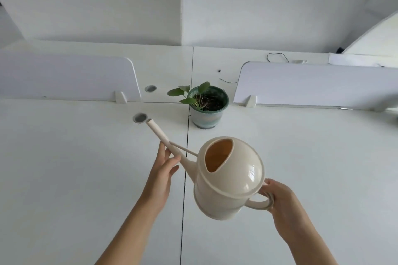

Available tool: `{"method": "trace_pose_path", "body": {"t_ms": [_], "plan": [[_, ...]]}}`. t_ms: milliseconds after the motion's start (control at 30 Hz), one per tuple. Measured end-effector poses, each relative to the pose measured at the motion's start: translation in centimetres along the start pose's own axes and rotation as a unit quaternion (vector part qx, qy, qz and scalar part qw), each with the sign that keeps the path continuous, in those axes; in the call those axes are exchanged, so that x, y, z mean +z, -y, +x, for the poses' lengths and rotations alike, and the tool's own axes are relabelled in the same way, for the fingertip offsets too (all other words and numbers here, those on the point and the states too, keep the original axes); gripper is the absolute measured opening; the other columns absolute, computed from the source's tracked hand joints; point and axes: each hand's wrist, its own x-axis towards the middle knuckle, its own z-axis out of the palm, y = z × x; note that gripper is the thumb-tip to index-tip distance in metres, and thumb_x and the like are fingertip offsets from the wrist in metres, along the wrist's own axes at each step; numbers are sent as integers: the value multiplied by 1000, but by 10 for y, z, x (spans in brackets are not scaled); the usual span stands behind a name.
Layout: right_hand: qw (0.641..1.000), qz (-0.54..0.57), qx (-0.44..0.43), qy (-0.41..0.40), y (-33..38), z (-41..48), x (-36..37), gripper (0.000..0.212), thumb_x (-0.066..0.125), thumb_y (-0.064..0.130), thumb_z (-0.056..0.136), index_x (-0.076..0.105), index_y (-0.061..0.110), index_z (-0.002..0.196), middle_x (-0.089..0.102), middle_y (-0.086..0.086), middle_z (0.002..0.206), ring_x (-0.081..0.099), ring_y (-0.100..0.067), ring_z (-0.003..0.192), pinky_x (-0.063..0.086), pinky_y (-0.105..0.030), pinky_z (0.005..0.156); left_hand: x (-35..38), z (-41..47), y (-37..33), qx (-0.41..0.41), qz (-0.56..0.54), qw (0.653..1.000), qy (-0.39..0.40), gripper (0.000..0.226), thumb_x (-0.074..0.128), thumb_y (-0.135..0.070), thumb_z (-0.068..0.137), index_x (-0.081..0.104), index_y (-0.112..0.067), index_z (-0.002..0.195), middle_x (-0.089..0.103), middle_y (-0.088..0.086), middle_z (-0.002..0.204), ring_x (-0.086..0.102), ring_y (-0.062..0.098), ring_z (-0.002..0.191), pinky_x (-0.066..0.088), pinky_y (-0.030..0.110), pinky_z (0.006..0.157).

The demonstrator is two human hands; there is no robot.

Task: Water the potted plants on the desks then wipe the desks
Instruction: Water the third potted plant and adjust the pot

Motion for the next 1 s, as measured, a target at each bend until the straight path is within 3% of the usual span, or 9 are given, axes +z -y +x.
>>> {"method": "trace_pose_path", "body": {"t_ms": [167,267,400,467,633,733,800,900,1000], "plan": [[998,20,-9,-63,8,-3,-5,16,59,18,62,71,8,66,74,0,78,62,-18,98,39,-33,81,24,47,-5,-39,44,996,70,71,51,-33,73,27,-37,140,46,-6,138,41,14,130,28,38,112],[995,11,-15,-96,9,-3,-9,25,63,21,62,71,3,78,75,0,85,62,-15,99,38,-36,86,39,69,-4,-61,74,989,110,66,52,-36,78,27,-37,139,46,-8,137,41,15,130,27,38,112],[991,-3,-22,-134,10,0,-10,16,57,12,85,70,3,86,75,-1,91,65,-6,91,35,-38,93,51,87,6,-77,92,985,125,45,44,-26,94,26,-40,133,45,-2,138,40,18,130,29,34,107],[988,-9,-26,-150,9,3,-11,17,54,11,88,68,2,85,71,-4,100,62,-12,97,38,-35,89,53,94,9,-82,103,983,124,50,42,-26,95,25,-34,140,47,2,137,41,19,130,29,33,106],[989,-47,-29,-135,8,9,-9,25,65,10,82,67,11,57,61,-2,107,59,-8,83,41,-22,73,61,115,8,-98,112,983,106,45,41,-25,95,32,-25,139,52,-2,122,45,20,124,33,35,101],[989,-63,-31,-133,6,15,-4,20,57,3,86,59,-3,67,58,3,111,62,11,73,47,-9,59,66,125,7,-119,113,982,95,48,43,-26,95,27,-30,141,51,-7,116,46,22,121,33,41,106],[986,-75,-52,-140,4,20,0,21,56,2,86,58,-3,66,55,7,114,59,19,78,45,-1,59,67,130,7,-131,115,980,91,52,43,-28,95,24,-30,143,50,-5,120,46,23,119,32,46,108],[980,-89,-91,-154,4,25,2,22,56,2,85,60,1,64,52,10,118,56,20,87,45,-2,64,69,133,7,-145,115,979,89,54,44,-29,95,22,-29,145,47,-2,125,47,22,115,33,45,105],[978,-79,-101,-164,11,27,-1,22,53,-1,86,59,-1,65,52,9,114,58,21,80,46,-3,57,74,134,9,-153,111,977,95,52,44,-30,95,24,-29,143,49,-2,121,47,21,111,35,41,99]]}}
